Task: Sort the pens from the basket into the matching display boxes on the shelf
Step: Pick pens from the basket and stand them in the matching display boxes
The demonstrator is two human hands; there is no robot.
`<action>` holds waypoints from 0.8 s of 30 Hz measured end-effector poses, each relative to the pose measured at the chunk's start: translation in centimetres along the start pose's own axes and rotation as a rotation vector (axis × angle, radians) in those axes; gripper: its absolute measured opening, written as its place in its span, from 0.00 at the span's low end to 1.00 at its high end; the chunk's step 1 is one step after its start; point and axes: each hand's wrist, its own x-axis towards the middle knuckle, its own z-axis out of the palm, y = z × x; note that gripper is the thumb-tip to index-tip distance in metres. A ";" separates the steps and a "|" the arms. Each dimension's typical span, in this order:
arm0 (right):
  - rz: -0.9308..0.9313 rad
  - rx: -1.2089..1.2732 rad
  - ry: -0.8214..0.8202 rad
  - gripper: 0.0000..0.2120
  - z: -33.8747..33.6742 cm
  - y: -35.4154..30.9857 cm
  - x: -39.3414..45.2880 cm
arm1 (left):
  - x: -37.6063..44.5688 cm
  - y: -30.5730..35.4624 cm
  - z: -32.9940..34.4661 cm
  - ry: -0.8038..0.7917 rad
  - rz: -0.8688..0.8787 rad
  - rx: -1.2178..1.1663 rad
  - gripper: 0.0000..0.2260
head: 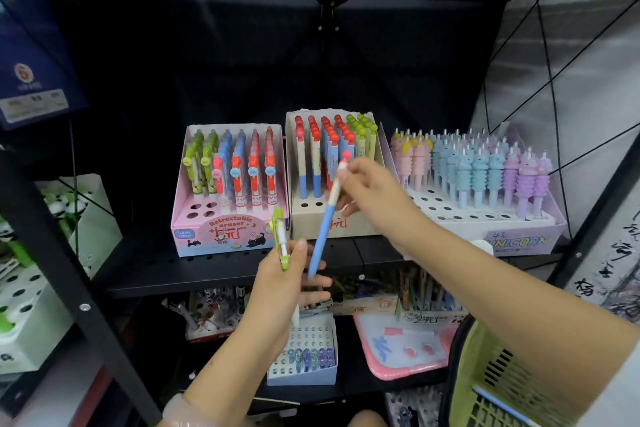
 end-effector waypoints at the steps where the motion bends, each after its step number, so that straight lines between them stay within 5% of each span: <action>1: -0.031 -0.013 0.070 0.07 -0.6 -0.4 0.5 | 0.1 0.0 -0.2 0.018 -0.008 0.034 0.09; 8: -0.318 -0.298 0.344 0.05 -0.6 -2.2 3.3 | 0.4 0.1 -1.2 0.066 -0.015 0.123 0.08; 18: -0.303 -0.562 0.281 0.09 2.5 -2.3 5.2 | 0.4 1.2 -2.8 0.078 -0.074 -0.166 0.12; 24: -0.201 -0.687 0.181 0.09 3.8 -1.5 5.4 | 0.3 1.2 -3.3 0.095 0.026 -0.069 0.09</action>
